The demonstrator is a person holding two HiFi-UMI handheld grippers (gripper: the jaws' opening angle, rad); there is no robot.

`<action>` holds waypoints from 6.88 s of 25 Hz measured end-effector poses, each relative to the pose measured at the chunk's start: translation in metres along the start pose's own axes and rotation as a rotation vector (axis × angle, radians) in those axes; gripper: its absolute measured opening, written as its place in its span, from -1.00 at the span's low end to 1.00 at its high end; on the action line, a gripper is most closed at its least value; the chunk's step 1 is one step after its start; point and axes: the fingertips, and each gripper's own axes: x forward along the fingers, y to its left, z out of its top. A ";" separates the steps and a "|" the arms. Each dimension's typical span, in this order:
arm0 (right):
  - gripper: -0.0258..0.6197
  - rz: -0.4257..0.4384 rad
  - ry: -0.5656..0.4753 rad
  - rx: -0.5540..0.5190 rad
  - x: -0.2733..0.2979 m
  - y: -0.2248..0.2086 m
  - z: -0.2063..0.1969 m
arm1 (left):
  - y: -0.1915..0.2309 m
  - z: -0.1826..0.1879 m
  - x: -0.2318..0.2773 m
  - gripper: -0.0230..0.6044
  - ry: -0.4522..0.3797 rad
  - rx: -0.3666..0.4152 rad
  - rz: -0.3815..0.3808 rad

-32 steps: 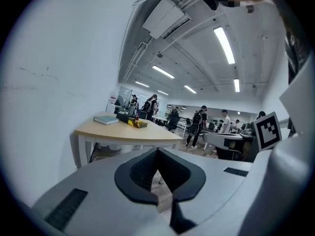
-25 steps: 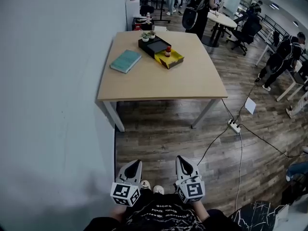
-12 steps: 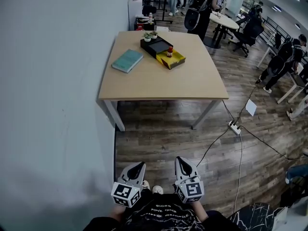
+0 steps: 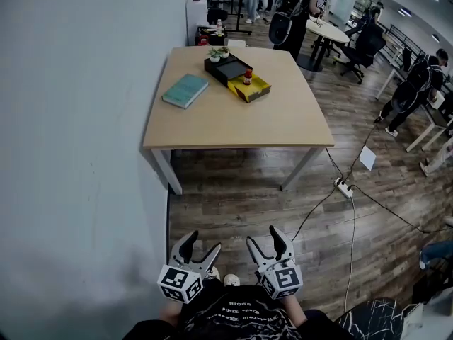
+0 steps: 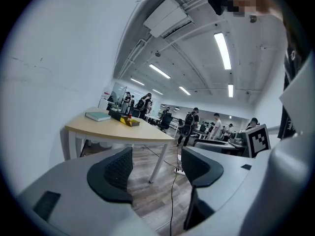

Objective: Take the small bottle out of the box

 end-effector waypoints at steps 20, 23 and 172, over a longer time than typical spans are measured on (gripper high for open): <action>0.03 -0.039 0.010 0.028 0.027 0.031 -0.014 | 0.033 0.044 -0.014 0.08 -0.071 0.075 -0.084; 0.03 -0.030 0.008 0.014 0.039 0.029 -0.012 | 0.039 0.046 -0.010 0.08 -0.076 0.082 -0.076; -0.12 0.057 0.261 -0.088 0.833 -0.477 0.090 | 0.355 0.212 0.611 0.08 0.145 0.038 0.163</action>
